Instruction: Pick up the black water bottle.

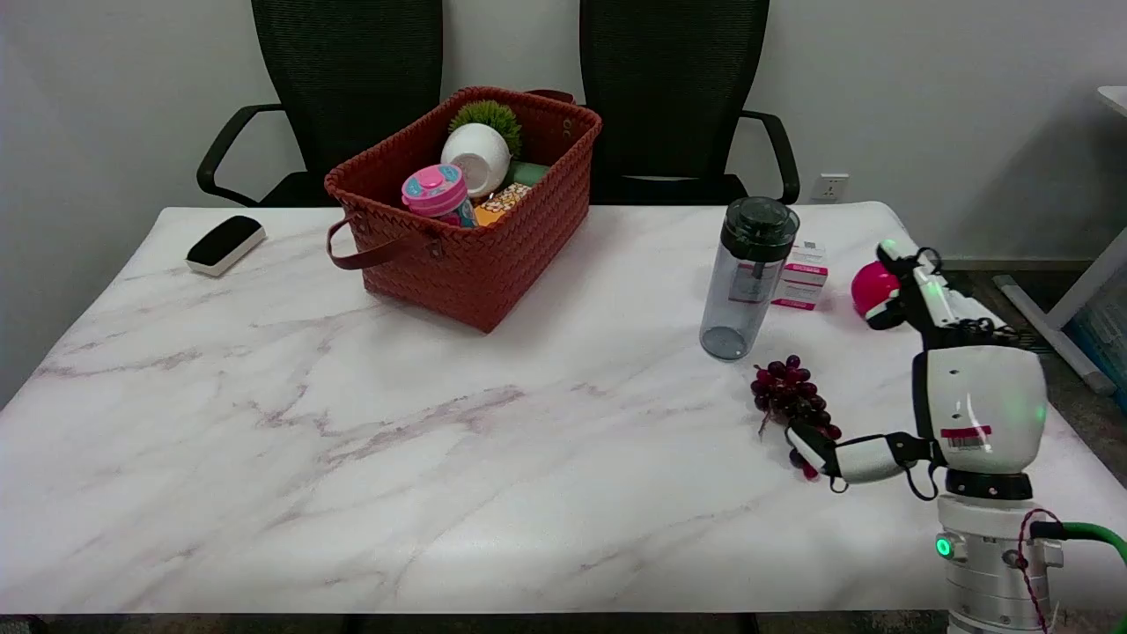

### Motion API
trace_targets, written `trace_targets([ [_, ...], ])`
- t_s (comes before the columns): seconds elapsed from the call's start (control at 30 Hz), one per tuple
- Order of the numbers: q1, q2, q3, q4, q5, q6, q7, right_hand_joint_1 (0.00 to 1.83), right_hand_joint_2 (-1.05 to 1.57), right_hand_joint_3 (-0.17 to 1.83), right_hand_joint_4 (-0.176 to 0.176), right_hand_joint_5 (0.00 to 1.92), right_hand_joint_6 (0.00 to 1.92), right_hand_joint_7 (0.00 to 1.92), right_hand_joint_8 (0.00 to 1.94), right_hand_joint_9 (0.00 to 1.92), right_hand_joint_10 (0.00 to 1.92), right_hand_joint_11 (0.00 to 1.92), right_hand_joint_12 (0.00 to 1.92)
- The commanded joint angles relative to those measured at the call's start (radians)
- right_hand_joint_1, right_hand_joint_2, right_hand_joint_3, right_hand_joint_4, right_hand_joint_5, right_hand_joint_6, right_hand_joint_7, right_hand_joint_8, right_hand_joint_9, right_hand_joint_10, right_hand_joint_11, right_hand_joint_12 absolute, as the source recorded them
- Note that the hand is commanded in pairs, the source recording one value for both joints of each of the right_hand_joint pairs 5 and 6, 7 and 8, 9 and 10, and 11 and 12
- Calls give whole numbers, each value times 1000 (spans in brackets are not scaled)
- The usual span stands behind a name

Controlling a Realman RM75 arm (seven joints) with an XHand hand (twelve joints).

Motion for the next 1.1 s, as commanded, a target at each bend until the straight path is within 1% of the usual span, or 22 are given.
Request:
trace_targets([
  [0.03,45,24,-45,0,209,57,-191,1161,-266,971,0,339,339,927,927,707,707,791,791],
  [0.23,67,40,-36,42,257,-20,-225,1163,-280,967,0,330,330,927,927,706,706,785,785],
  [0.3,72,43,-28,28,255,-32,-224,1162,-286,968,0,328,328,927,927,707,707,783,783],
  [0.6,33,24,-55,82,243,28,-231,1164,-316,983,0,314,314,925,925,708,708,768,768],
  [0.73,32,13,-101,157,241,69,-231,1162,-327,982,0,328,328,931,931,722,722,773,773],
  [0.83,36,1,-116,182,270,76,-209,1158,-327,977,0,332,332,922,922,729,729,781,781],
  [0.87,39,0,-116,186,278,73,-190,1155,-327,981,0,338,338,914,914,727,727,780,780],
  [0.97,61,-3,-119,208,334,70,-27,1151,-313,999,0,328,328,851,851,702,702,758,758],
  [1.1,88,3,-122,189,407,68,250,1141,-228,964,0,366,366,763,763,689,689,743,743],
])
